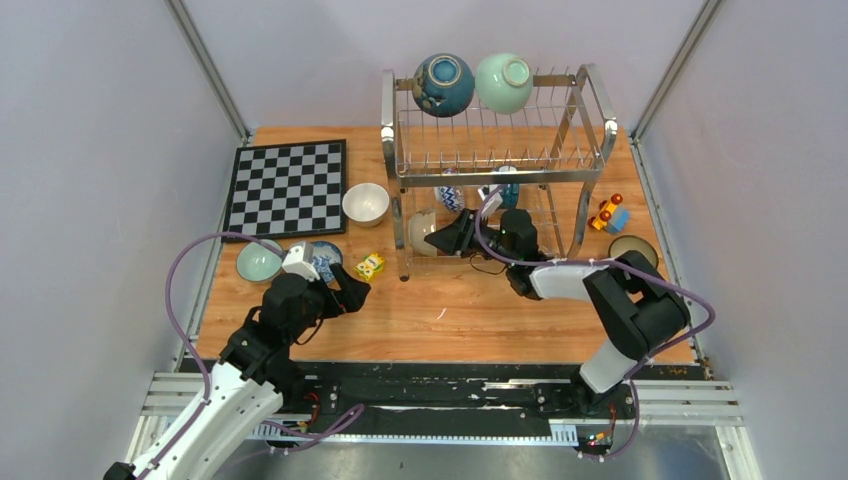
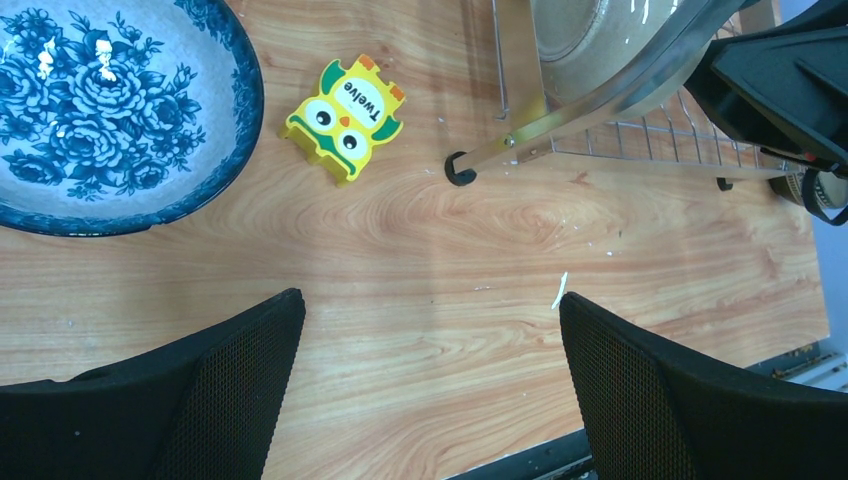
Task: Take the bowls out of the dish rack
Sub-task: Pick up the bowl from the dish rack.
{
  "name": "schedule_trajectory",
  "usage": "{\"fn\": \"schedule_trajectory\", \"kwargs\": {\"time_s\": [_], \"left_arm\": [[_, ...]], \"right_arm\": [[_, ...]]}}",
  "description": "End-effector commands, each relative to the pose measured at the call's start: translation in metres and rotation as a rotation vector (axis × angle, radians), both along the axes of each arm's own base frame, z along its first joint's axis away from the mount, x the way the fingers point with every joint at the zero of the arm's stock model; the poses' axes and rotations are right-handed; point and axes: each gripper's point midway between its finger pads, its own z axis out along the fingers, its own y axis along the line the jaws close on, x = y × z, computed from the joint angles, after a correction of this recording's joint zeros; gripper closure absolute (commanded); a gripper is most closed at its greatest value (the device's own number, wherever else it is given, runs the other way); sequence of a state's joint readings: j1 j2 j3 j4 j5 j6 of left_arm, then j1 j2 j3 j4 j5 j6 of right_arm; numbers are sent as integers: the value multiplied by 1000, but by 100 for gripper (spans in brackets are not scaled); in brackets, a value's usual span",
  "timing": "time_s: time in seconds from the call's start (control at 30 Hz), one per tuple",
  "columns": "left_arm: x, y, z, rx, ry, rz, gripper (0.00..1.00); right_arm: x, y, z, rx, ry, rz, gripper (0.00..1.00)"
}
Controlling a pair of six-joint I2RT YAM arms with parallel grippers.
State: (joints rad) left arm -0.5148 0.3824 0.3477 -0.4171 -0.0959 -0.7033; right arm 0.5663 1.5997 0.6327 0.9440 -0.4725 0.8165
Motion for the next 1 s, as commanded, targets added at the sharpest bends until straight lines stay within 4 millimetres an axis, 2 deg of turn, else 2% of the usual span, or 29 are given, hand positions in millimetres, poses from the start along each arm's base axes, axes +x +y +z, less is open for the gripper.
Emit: {"fn": "schedule_trajectory", "kwargs": {"time_s": [0.0,0.5,0.7,0.87,0.97], "left_arm": [[-1,-2,6,-2,-8,-11,1],[-2,-1,4,-3,3,-2,1],[-2,0,3,-3,8,5,1],[-2,0,4,-7,7,6,1],[-2,1,4,-3,8,8,1]], "right_arm": [[8,5,9,31,-31,34,53],[7,22,10,113,-13,137,74],[7,21,9,118,-9,140,86],[8,16,9,123,-12,137,100],[9,13,10,130,-15,132,100]]}}
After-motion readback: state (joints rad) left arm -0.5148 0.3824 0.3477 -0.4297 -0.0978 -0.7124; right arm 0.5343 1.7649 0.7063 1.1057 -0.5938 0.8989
